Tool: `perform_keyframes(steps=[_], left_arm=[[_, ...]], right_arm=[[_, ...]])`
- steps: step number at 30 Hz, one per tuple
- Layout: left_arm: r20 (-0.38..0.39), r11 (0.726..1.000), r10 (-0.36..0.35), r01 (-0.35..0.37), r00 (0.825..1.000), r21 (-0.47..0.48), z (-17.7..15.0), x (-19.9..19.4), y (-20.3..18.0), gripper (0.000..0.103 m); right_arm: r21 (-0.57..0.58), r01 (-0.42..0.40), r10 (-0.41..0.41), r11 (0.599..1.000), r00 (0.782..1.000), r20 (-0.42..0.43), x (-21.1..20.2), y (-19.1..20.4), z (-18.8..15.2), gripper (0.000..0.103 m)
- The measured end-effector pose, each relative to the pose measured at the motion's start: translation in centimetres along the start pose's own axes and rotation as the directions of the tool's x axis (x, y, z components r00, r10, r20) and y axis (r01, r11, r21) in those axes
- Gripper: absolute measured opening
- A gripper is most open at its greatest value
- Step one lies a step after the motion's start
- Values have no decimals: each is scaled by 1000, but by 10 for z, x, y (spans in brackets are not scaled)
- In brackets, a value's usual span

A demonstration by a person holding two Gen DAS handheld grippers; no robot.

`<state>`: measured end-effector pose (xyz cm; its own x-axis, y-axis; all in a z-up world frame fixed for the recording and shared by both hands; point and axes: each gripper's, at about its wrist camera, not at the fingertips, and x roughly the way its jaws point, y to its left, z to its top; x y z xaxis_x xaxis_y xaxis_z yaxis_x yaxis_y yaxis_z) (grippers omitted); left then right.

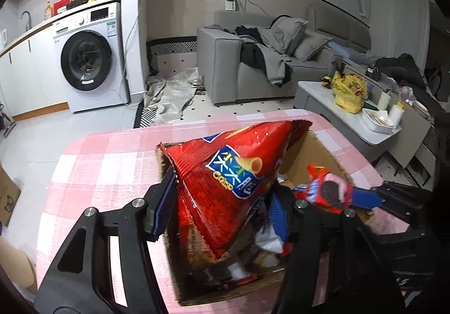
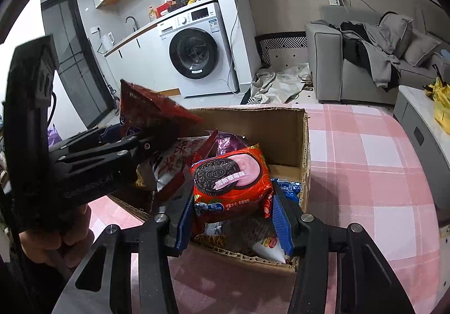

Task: Organize snacks
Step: 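Open both grippers to drop the chip bag and Oreo pack into the box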

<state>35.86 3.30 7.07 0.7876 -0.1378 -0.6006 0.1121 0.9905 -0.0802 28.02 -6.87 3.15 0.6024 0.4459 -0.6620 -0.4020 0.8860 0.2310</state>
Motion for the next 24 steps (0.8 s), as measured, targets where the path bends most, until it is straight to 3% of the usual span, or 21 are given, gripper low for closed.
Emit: perform_keyframes(steps=[7,10,11,18,21,23,24], left_arm=[[2,999,-17,17,1000,35,6,7,-22,55],[-9,999,-38,38,999,24,8,11,-26,55],[-13,999,-44,44,999,24,9,12,-28,55],[-11,994,-79,80,997,69,12,13,-50,57],[-28,993,-68,71,997,92,10,13,-62,66],[-22,993,-71,73,997,95,9,9,-66,83],[-11,992,-75,76,997,97,8,4,-68,85]], right_arm=[[-50,-26,24,998,999,-39,8,8,-2,50],[-84,-11,9,996,1000,-25,5,13,-5,60],[-90,-10,8,996,1000,-16,3,13,-5,71],[-104,28,-20,994,997,77,-26,2,-10,86],[-90,41,-35,995,997,76,-28,-6,-11,88],[-82,48,-42,995,997,68,-28,-10,-13,89],[-79,49,-44,996,997,65,-28,-11,-13,89]])
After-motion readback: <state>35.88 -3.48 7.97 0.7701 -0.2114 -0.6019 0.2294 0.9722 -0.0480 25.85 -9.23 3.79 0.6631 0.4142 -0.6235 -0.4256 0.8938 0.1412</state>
